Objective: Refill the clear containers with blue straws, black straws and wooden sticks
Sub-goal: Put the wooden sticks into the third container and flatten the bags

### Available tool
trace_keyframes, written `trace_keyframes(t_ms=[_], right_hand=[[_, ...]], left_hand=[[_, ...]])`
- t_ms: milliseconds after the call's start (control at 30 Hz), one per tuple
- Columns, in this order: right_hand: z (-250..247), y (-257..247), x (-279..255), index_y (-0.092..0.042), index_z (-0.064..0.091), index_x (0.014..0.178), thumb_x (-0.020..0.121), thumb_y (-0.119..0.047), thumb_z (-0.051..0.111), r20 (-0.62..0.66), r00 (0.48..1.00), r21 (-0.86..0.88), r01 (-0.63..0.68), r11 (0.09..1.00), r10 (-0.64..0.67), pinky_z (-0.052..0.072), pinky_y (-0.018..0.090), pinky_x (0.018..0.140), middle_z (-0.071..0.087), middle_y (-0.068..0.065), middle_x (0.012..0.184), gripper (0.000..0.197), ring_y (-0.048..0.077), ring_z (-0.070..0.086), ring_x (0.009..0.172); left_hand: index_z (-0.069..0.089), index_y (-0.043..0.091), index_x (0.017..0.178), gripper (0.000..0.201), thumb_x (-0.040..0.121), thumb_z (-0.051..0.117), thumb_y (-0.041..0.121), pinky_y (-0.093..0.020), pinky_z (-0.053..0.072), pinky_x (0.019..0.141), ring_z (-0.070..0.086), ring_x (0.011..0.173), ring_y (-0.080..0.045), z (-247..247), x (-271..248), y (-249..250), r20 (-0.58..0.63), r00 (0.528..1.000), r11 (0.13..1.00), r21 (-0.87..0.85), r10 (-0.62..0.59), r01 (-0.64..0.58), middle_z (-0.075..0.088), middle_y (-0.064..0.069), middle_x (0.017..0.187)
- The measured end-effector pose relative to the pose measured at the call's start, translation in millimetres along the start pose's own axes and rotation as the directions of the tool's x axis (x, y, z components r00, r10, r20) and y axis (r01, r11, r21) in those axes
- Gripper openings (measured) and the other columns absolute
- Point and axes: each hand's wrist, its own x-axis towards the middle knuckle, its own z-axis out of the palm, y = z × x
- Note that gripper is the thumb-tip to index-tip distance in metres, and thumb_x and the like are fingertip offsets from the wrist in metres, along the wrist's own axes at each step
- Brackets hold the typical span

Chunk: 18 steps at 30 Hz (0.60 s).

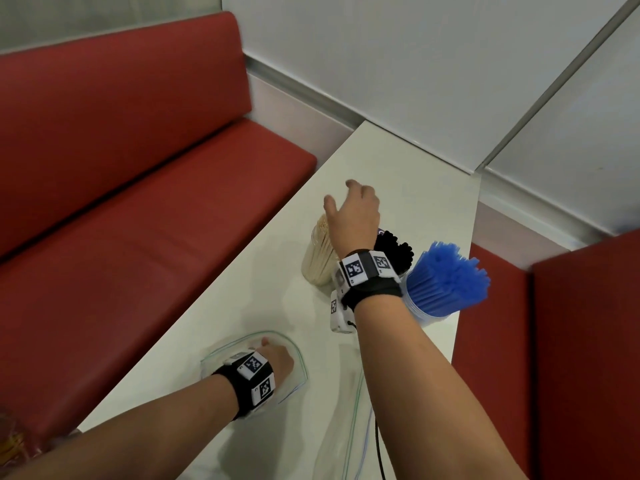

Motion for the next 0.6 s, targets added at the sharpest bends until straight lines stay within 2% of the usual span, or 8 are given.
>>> trace_keyframes(t_ms=[67, 100, 167, 267, 367, 500, 567, 600], right_hand=[[18.7, -2.3, -8.8, -0.011, 0.025, 0.159, 0.104, -0.044, 0.044, 0.159, 0.985, -0.176, 0.091, 0.980, -0.063, 0.014, 0.050, 0.124, 0.022, 0.017, 0.165, 0.067, 0.039, 0.010, 0.155], [29.3, 0.0, -15.3, -0.011, 0.014, 0.162, 0.106, -0.048, 0.040, 0.258, 0.966, -0.244, 0.098, 0.965, -0.033, 0.003, 0.052, 0.126, 0.009, 0.016, 0.169, 0.072, 0.040, -0.001, 0.156], [48.6, 9.3, -28.5, -0.010, 0.002, 0.163, 0.107, -0.051, 0.035, 0.374, 0.927, -0.368, 0.129, 0.921, 0.020, -0.004, 0.054, 0.125, -0.001, 0.017, 0.170, 0.076, 0.040, -0.007, 0.156], [56.7, 19.3, -31.2, -0.010, 0.006, 0.162, 0.108, -0.026, 0.036, 0.363, 0.931, -0.398, 0.189, 0.898, -0.035, -0.002, 0.052, 0.126, 0.004, 0.017, 0.169, 0.064, 0.035, 0.001, 0.157], [47.0, 27.6, -22.7, -0.012, 0.018, 0.159, 0.098, 0.000, 0.033, 0.370, 0.923, -0.312, 0.231, 0.921, -0.106, 0.003, 0.047, 0.127, 0.012, 0.013, 0.169, 0.064, 0.030, 0.008, 0.156], [31.1, 28.0, -27.4, -0.012, 0.021, 0.158, 0.093, 0.010, 0.033, 0.447, 0.885, -0.276, 0.272, 0.922, -0.127, 0.002, 0.049, 0.126, 0.012, 0.010, 0.169, 0.070, 0.036, 0.003, 0.156], [22.8, 19.9, -34.1, -0.013, 0.028, 0.157, 0.093, 0.007, 0.038, 0.368, 0.915, -0.217, 0.260, 0.941, -0.168, 0.004, 0.050, 0.126, 0.018, 0.013, 0.167, 0.068, 0.039, 0.005, 0.155], [19.9, 14.6, -40.0, -0.013, 0.034, 0.155, 0.093, 0.005, 0.042, 0.267, 0.938, -0.138, 0.263, 0.955, -0.220, 0.011, 0.050, 0.125, 0.028, 0.015, 0.163, 0.065, 0.040, 0.014, 0.153]], left_hand=[[0.040, -0.015, 0.137, 0.049, 0.098, 0.051, 0.012, -0.052, 0.040, 0.107, 0.049, 0.125, -0.049, -2.6, -2.7, 0.8, 0.040, 0.999, 0.997, -0.072, -0.012, 0.015, 0.042, -0.037, 0.140], [0.040, -0.015, 0.137, 0.046, 0.099, 0.048, 0.010, -0.051, 0.040, 0.106, 0.049, 0.125, -0.048, -3.3, -3.3, 1.1, 0.030, 0.999, 0.995, -0.099, -0.018, 0.021, 0.043, -0.036, 0.139], [0.040, -0.016, 0.135, 0.041, 0.100, 0.041, 0.005, -0.049, 0.042, 0.105, 0.053, 0.123, -0.043, -1.6, -6.3, 1.7, -0.012, 0.999, 0.991, -0.130, -0.045, 0.043, 0.046, -0.034, 0.137], [0.028, -0.021, 0.140, 0.047, 0.101, 0.039, 0.004, -0.049, 0.038, 0.108, 0.049, 0.126, -0.045, 0.2, -9.3, 1.9, -0.013, 0.998, 0.991, -0.119, -0.062, 0.060, 0.038, -0.039, 0.141], [0.023, -0.020, 0.143, 0.053, 0.100, 0.043, 0.003, -0.049, 0.035, 0.111, 0.043, 0.130, -0.048, 0.0, -9.6, 1.7, 0.008, 0.996, 0.973, -0.214, -0.090, 0.090, 0.029, -0.040, 0.146], [0.031, -0.017, 0.142, 0.054, 0.102, 0.047, 0.015, -0.051, 0.026, 0.115, 0.050, 0.126, -0.045, 0.2, -10.6, 5.9, 0.006, 0.994, 0.981, -0.164, -0.109, 0.109, 0.041, -0.034, 0.142], [0.027, -0.015, 0.144, 0.065, 0.100, 0.052, 0.025, -0.051, 0.023, 0.116, 0.047, 0.127, -0.046, 4.7, -13.4, 5.9, 0.036, 0.993, 0.983, -0.145, -0.110, 0.114, 0.039, -0.034, 0.143], [0.023, -0.013, 0.146, 0.073, 0.097, 0.056, 0.030, -0.050, 0.024, 0.116, 0.042, 0.131, -0.048, 6.9, -14.6, 4.2, 0.051, 0.991, 0.976, -0.174, -0.123, 0.131, 0.034, -0.035, 0.146]])
